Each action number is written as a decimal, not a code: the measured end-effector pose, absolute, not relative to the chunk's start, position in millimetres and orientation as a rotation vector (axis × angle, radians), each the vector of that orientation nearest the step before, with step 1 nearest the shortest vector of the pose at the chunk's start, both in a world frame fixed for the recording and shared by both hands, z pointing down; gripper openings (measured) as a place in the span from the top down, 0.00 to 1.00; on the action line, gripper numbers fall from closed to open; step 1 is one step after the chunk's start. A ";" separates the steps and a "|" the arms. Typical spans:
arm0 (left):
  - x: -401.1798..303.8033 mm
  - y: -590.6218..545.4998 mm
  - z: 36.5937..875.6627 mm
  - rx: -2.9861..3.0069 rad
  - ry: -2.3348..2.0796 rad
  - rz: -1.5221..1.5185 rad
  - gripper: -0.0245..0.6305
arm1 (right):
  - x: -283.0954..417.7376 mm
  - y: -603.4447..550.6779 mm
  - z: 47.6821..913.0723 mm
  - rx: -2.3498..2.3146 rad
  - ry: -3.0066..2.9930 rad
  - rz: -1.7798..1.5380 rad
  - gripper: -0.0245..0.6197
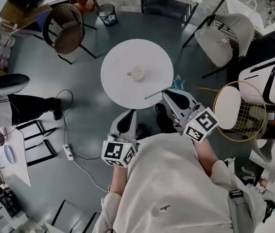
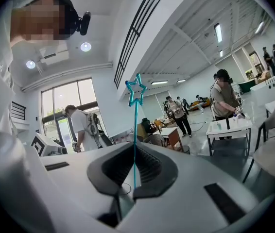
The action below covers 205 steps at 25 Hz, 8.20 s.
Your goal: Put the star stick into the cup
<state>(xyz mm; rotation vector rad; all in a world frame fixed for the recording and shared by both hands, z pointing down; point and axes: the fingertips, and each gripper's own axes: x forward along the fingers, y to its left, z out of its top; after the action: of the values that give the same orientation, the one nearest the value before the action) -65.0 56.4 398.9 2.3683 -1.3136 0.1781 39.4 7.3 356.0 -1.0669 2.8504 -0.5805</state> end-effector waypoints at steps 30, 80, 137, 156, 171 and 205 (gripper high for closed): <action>-0.1 6.4 418.2 2.127 -1.578 0.182 0.95 | 62.9 -76.9 402.2 -0.659 3.008 -0.754 0.94; -79.0 -22.0 438.7 2.131 -1.415 0.220 0.95 | -22.4 -179.7 563.1 -1.190 3.020 -0.959 0.94; -100.3 -54.1 451.3 2.128 -1.380 0.197 0.95 | -22.4 -199.9 691.3 -1.347 2.975 -1.444 0.94; -99.4 -56.4 450.2 2.126 -1.383 0.194 0.95 | -21.5 -197.4 696.3 -1.319 3.000 -1.499 0.82; -94.1 -55.5 445.2 2.140 -1.395 0.185 0.95 | -15.0 -196.8 678.9 -1.322 3.035 -1.416 0.82; -36.2 -24.1 433.1 2.107 -1.547 0.122 0.95 | 19.0 -127.6 548.5 -0.964 3.298 -0.897 0.95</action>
<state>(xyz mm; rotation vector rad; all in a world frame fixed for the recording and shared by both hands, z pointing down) -36.2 -24.1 433.1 2.1073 -1.5474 0.1218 19.0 -127.6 548.5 -0.9638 3.2980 -0.8975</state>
